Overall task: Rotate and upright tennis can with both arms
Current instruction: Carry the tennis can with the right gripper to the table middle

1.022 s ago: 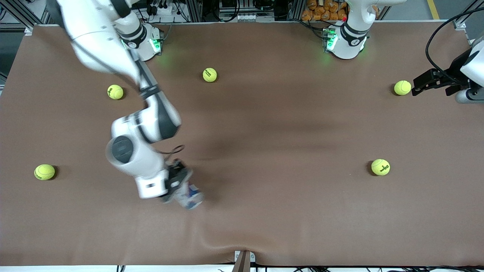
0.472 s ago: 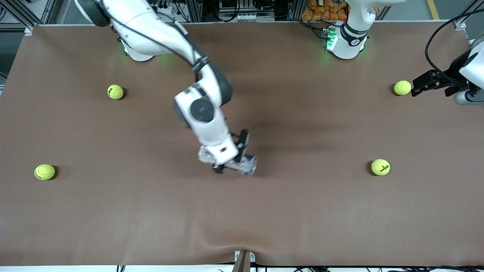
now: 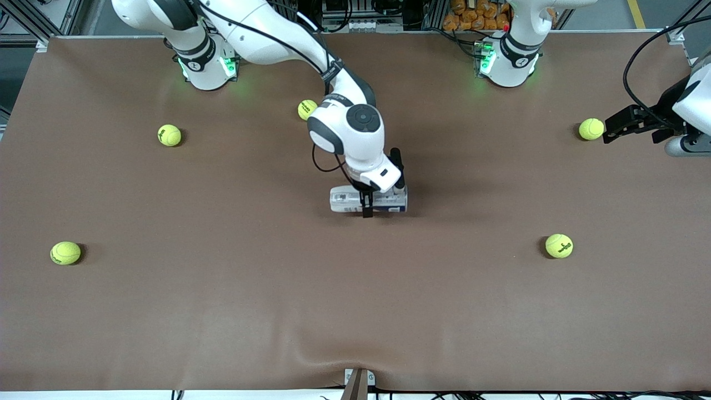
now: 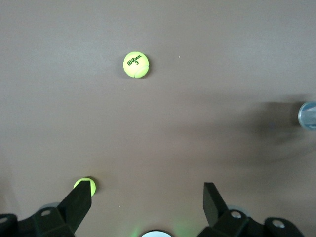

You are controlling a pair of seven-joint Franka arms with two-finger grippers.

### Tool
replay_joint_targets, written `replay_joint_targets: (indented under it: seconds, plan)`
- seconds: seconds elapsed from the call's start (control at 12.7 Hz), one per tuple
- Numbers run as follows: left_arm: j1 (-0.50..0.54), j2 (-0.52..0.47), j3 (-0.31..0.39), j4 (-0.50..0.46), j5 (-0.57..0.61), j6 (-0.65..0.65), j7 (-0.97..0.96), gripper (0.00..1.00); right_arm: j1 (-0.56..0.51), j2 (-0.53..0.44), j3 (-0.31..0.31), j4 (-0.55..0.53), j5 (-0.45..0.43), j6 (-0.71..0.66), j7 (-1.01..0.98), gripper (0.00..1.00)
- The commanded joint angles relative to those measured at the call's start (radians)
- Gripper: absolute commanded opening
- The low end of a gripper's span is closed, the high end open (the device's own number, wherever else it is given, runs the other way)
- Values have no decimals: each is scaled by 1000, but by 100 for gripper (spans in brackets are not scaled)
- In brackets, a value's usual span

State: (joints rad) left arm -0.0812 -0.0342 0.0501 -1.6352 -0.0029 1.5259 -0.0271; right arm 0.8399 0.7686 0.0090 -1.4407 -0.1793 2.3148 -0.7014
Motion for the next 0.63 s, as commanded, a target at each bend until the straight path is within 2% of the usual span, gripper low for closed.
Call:
replay_joint_targets:
  seconds: [0.0, 0.16, 0.24, 0.31, 0.39, 0.55]
  plan:
    - [4, 5, -1, 8, -16, -7, -7, 100, -2, 21, -11, -15, -29, 35, -12, 67]
    - [4, 7, -1, 8, -16, -6, -5, 100, 16, 58, -11, -17, -31, 104, -3, 67]
    - [4, 8, -1, 8, -17, -4, -7, 100, 28, 70, -12, -15, -32, 109, -3, 72]
    - [4, 8, -1, 8, -17, -4, -5, 100, 31, 74, -12, -15, -35, 109, -3, 83]
    - [4, 8, 1, 8, -17, -4, -5, 100, 31, 75, -12, -15, -45, 109, -3, 100]
    - [6, 8, 2, 8, -17, -4, -4, 100, 31, 67, -12, -14, -54, 100, -3, 100]
